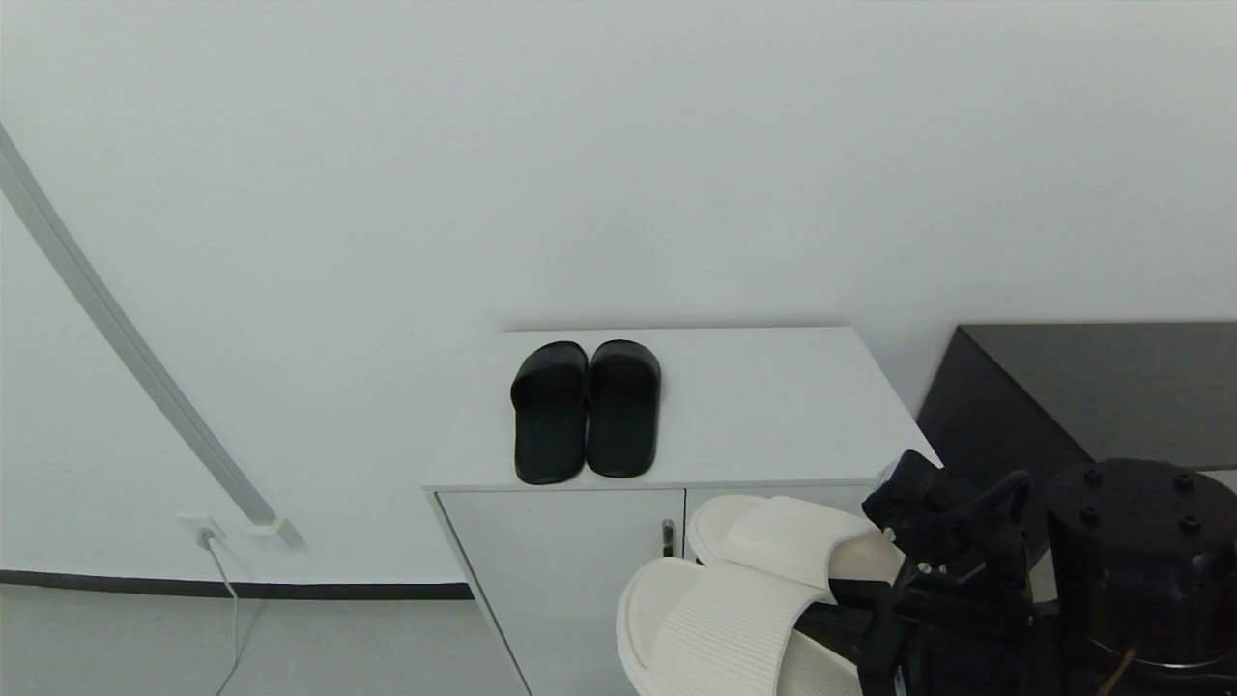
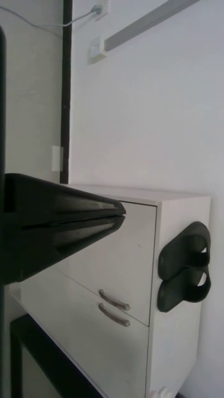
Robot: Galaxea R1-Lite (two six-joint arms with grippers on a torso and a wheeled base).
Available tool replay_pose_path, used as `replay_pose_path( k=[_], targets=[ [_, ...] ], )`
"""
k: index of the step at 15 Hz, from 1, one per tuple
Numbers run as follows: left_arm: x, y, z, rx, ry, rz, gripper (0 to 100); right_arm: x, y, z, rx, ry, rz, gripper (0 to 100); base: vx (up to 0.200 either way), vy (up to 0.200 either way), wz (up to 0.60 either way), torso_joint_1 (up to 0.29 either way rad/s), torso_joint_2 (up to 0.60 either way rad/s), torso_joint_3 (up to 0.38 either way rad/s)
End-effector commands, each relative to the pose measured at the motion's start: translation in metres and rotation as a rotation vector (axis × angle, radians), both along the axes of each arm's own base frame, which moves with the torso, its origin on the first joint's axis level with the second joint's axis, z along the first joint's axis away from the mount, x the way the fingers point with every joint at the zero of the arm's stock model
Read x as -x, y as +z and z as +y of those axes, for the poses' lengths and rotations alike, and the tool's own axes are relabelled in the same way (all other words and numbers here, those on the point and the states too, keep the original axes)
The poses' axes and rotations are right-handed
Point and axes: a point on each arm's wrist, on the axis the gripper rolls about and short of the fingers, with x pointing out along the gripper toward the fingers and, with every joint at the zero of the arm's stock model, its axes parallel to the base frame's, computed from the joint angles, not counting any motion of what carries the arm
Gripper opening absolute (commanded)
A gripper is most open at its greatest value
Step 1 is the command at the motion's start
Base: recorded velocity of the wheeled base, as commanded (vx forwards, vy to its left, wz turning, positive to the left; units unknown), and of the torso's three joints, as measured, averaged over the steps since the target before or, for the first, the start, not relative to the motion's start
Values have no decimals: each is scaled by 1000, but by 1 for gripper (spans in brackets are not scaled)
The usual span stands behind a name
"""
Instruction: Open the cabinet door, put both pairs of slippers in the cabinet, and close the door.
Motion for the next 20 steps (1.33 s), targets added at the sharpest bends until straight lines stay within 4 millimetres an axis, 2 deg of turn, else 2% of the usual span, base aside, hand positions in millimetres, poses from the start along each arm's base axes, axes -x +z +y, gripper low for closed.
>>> replay_pose_path(
  k=[1,9,10,20],
  targets=[
    [0,0,0,1,1,-1,0,3,1,-2,-2,9,-3,0,0,0,0,-159,339,188],
    [0,0,0,1,-1,-1,0,10,-6,-4,12,18,6,0,0,0,0,-155,358,195],
    [0,0,0,0,-1,-1,100,10,-6,-4,7,21,-1,0,0,0,0,-168,383,212],
    [0,0,0,0,-1,-1,100,12,-10,-5,6,24,-4,0,0,0,0,-208,503,291]
  ],
)
